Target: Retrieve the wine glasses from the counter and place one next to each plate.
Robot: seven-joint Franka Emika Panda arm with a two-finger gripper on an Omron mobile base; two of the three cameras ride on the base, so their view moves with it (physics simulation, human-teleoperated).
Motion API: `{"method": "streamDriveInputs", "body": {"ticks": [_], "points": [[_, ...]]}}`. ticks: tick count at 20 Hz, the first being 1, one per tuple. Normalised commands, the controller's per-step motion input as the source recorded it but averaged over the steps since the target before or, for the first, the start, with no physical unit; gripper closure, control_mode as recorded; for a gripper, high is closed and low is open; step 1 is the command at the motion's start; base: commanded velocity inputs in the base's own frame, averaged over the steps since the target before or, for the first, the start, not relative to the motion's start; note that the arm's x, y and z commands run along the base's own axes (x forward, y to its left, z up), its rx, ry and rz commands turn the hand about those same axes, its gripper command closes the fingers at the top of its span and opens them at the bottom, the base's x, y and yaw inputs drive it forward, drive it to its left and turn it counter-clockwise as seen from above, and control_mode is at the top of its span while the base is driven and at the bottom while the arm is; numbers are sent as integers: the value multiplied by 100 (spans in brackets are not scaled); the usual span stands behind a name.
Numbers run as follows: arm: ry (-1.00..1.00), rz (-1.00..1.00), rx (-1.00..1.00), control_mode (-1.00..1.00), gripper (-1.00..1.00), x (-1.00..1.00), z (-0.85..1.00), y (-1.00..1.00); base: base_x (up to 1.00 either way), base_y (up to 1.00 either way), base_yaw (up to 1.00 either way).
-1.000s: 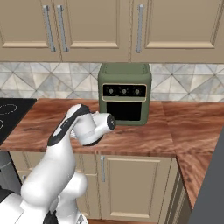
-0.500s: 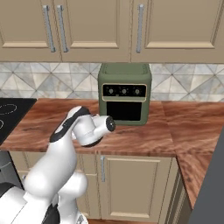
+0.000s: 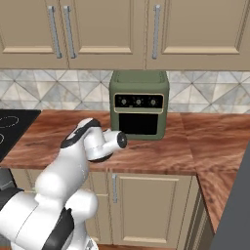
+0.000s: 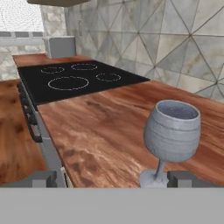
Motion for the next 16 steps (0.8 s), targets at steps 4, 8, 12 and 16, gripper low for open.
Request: {"method": "streamDriveInputs", "body": {"ticks": [4,8,12,16], "points": [[0,6,0,-100,-100,30,-23,0,0,0,0],[3,11,3,-100,-100,28,-16,0,0,0,0],[0,11,0,-100,-100,21,-5,0,0,0,0],[1,8,0,-100,-100,15,-3,0,0,0,0]]}}
